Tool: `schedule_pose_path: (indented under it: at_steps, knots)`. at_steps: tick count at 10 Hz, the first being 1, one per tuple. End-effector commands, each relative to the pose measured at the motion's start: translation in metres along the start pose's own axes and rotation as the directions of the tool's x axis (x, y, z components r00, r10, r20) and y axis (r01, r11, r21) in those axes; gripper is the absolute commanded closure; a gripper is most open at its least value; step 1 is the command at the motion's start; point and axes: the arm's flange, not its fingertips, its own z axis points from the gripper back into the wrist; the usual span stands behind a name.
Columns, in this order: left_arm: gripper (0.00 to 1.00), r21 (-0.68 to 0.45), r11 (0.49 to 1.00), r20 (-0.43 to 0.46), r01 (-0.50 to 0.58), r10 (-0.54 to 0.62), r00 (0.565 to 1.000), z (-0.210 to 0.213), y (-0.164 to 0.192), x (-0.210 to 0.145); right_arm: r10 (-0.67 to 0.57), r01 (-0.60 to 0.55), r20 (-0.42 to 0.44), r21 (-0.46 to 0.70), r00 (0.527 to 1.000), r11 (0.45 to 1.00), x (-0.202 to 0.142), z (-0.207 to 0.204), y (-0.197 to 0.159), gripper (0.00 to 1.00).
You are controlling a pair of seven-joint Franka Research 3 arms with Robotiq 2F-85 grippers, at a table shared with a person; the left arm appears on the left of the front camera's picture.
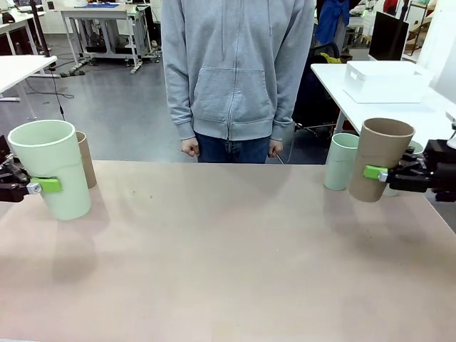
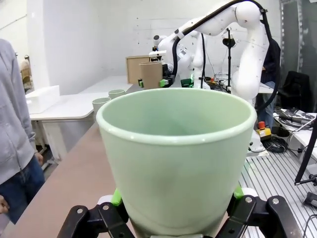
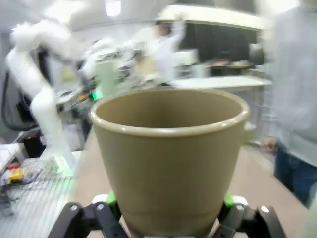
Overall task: Stack the cups and store them in the basket.
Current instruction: Pick up two Reusable plastic cups , one in each hand.
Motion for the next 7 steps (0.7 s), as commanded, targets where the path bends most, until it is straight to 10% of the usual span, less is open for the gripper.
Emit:
schedule_pose_path:
  at_steps: [1,7]
  knots:
    - [0.13,0.011,1.000,-0.002,0.000,0.000,1.000,0.0044,-0.0007,-0.0005,0.021,-0.023,-0.013,-0.139,1.000,0.990,0.0075,0.0095,-0.0127,0.16]
    - [0.13,0.010,1.000,-0.005,-0.003,0.003,1.000,0.0025,0.0005,-0.0019,0.013,-0.016,-0.019,-0.122,1.000,0.992,0.0019,0.0154,-0.0132,0.16]
